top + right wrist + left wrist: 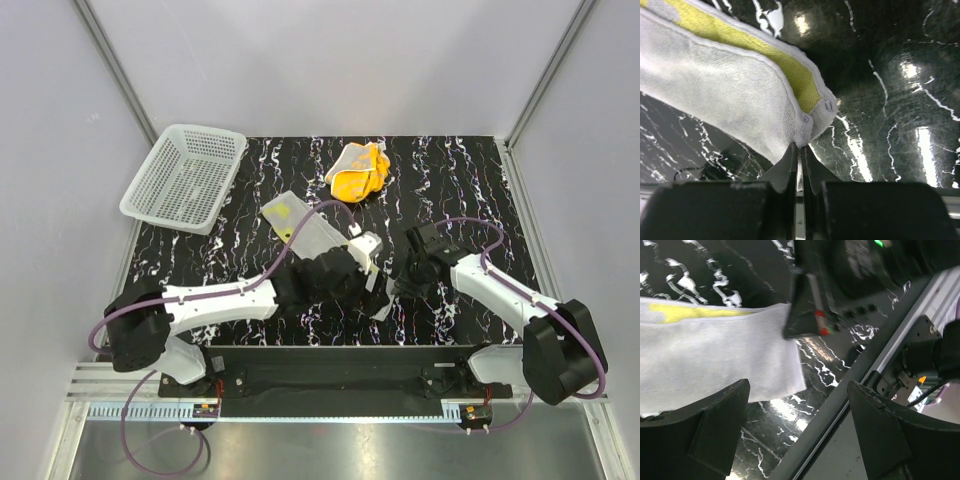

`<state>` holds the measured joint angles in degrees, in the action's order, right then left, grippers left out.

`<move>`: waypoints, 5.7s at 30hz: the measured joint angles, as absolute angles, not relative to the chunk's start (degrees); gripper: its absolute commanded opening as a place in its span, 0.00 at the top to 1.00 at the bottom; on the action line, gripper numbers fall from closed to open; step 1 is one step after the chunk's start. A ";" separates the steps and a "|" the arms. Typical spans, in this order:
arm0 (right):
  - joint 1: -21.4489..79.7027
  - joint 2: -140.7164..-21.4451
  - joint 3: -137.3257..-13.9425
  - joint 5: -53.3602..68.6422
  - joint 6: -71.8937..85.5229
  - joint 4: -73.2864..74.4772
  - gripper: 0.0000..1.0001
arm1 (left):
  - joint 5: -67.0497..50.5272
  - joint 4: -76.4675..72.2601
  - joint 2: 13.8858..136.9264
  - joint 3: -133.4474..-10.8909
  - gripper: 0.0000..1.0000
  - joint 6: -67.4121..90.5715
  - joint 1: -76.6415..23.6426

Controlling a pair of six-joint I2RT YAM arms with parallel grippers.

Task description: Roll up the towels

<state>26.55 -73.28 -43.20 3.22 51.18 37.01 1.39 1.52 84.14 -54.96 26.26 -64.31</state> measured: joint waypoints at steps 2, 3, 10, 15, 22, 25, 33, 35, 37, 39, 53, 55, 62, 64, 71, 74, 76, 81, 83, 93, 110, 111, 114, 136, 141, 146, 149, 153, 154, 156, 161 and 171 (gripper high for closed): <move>26.55 -73.47 -44.05 3.75 51.03 37.85 0.96 | 3.29 0.69 84.58 -54.70 0.16 24.84 -66.59; 26.57 -73.63 -44.51 4.01 50.96 38.22 0.96 | 4.29 0.16 85.14 -54.70 0.16 24.16 -67.55; 26.55 -74.13 -46.28 4.32 50.19 40.25 0.96 | 11.92 0.49 93.41 -55.83 0.16 21.30 -73.12; 26.55 -74.48 -46.72 5.54 49.71 40.64 0.96 | 14.81 1.50 97.97 -57.14 0.16 20.95 -74.70; 26.55 -74.94 -46.74 5.72 49.50 41.50 0.98 | 19.29 3.60 101.38 -61.14 0.39 19.92 -75.02; 26.57 -75.09 -46.74 5.76 49.45 41.52 0.98 | 20.78 4.47 103.07 -63.18 0.40 18.98 -75.55; 26.55 -75.20 -47.11 6.76 49.28 41.89 0.98 | 24.23 7.57 107.04 -66.50 0.30 16.69 -77.78; 26.55 -75.29 -47.53 6.79 49.25 41.91 0.98 | 25.96 8.49 108.18 -67.40 0.31 16.71 -78.46; 26.57 -75.31 -47.86 6.81 49.23 41.91 0.98 | 28.23 10.35 109.19 -68.34 0.42 17.04 -78.98; 26.55 -75.31 -48.05 6.81 49.19 41.93 0.99 | 30.98 12.01 109.91 -69.04 0.54 17.54 -79.20; 26.57 -75.92 -48.10 7.01 49.04 42.09 0.99 | 37.30 16.25 110.50 -70.06 0.57 18.15 -79.18; 26.57 -76.05 -48.12 7.03 49.04 42.11 0.99 | 36.60 16.62 110.48 -70.06 0.50 18.02 -79.18; 26.57 -76.93 -48.42 7.16 48.99 42.15 0.99 | 35.07 16.67 109.86 -70.02 0.73 18.83 -79.18; 26.57 -76.95 -48.42 7.16 48.93 42.15 0.99 | 34.72 16.67 109.67 -70.00 0.84 19.22 -79.18; 26.57 -76.97 -48.42 7.20 48.84 42.13 1.00 | 34.02 16.78 109.54 -69.97 0.74 19.40 -79.18; 26.55 -76.99 -48.42 7.18 48.84 42.11 1.00 | 33.71 17.12 109.23 -69.97 0.75 19.66 -79.18; 26.55 -77.01 -48.42 7.18 48.86 42.09 1.00 | 33.56 17.12 108.77 -69.97 0.75 19.64 -79.18; 26.55 -77.03 -48.42 7.18 48.86 42.06 0.99 | 33.32 17.08 107.98 -69.97 1.00 19.99 -79.18; 26.55 -77.10 -48.42 7.20 48.84 42.06 0.99 | 33.01 17.08 107.94 -69.97 1.00 20.01 -79.18; 26.55 -79.72 -50.72 8.03 47.97 43.31 0.77 | 28.62 16.84 105.45 -68.64 1.00 24.12 -78.19; 26.35 -83.70 -58.63 5.08 45.56 44.80 0.74 | 7.07 5.76 101.56 -55.68 1.00 38.04 -66.35; 26.35 -83.70 -58.92 5.08 45.36 44.95 0.74 | 5.93 5.19 101.49 -55.40 1.00 38.35 -65.39; 26.35 -83.74 -59.81 4.97 44.93 45.34 0.75 | 1.65 3.53 101.41 -54.59 1.00 39.68 -62.39; 28.53 -63.07 -39.97 13.17 42.30 30.63 0.44 | -26.68 -19.81 103.50 -41.91 1.00 63.37 -50.41; 29.06 -62.72 -35.05 13.41 44.49 27.07 0.44 | -29.98 -24.01 106.32 -41.60 1.00 67.77 -48.97; 30.02 -62.78 -31.16 13.23 46.92 23.24 0.44 | -32.12 -29.10 108.62 -41.12 1.00 71.66 -48.14; 30.68 -63.26 -29.34 13.13 48.23 21.06 0.45 | -33.54 -32.03 109.97 -40.45 1.00 73.84 -47.75; 31.24 -64.93 -28.71 12.58 49.67 18.72 0.44 | -35.40 -36.97 111.92 -39.66 1.00 77.10 -47.37; 31.24 -65.28 -28.51 12.14 50.04 17.82 0.44 | -35.92 -38.44 112.46 -39.31 1.00 78.15 -47.27; 31.27 -66.08 -27.92 11.11 50.98 15.88 0.44 | -36.73 -41.52 113.43 -38.52 1.00 79.77 -47.05; 31.29 -70.96 -26.41 10.28 53.82 10.96 0.46 | -38.04 -45.36 113.89 -37.71 1.00 82.15 -46.61; 31.73 -75.24 -27.51 8.73 56.12 4.93 0.58 | -38.98 -46.35 113.89 -37.50 1.00 82.65 -46.33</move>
